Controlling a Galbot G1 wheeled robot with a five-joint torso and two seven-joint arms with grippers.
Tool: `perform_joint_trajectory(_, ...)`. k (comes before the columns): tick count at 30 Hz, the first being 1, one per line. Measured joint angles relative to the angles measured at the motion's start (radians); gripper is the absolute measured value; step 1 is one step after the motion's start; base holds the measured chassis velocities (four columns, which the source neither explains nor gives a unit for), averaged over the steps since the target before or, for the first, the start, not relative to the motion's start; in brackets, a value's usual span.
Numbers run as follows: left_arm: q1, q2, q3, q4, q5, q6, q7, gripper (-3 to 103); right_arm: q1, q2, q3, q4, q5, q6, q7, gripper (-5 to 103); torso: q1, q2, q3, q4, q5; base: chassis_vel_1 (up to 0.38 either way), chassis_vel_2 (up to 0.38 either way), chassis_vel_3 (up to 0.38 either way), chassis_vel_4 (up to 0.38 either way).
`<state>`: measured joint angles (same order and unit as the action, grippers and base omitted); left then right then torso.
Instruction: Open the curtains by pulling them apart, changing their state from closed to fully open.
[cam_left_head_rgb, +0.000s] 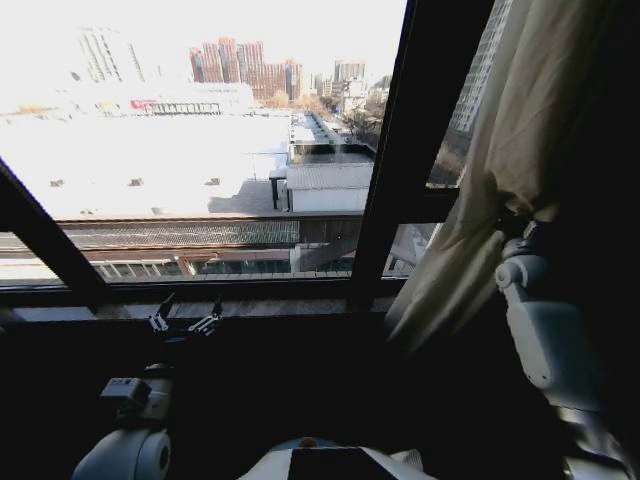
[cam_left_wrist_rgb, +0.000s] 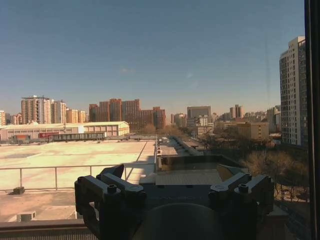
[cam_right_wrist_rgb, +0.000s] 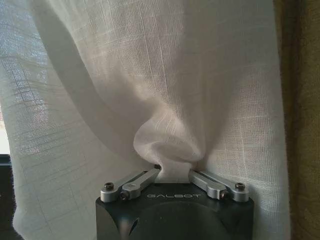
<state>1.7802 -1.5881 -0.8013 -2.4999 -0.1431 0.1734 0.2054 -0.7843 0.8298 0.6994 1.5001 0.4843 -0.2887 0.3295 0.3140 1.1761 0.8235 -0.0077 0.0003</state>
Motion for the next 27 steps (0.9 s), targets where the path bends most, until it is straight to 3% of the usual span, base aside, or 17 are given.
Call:
perform_joint_trajectory(18,0.009,0.001,-0.008,0.000,-0.019,-0.017,0.001,100,0.230,-0.089,0.006,-0.397,-0.024,0.016,0.004,0,0.000,0.000,0.000,0.0001,-0.0001,0.000,0.000,0.000,0.000)
perform_joint_trajectory(26,0.010,0.001,-0.010,0.000,-0.022,-0.019,0.001,100,0.217,-0.102,0.006,-0.422,-0.031,0.031,0.001,0,0.000,0.000,0.000,-0.0001,0.0000,0.000,0.000,0.000,0.000)
perform_joint_trajectory(27,0.010,0.000,-0.008,0.000,-0.022,-0.019,0.001,100,0.191,-0.100,0.009,-0.391,-0.030,0.031,-0.009,5,0.000,0.000,0.000,-0.0003,0.0000,0.000,0.000,0.000,0.000)
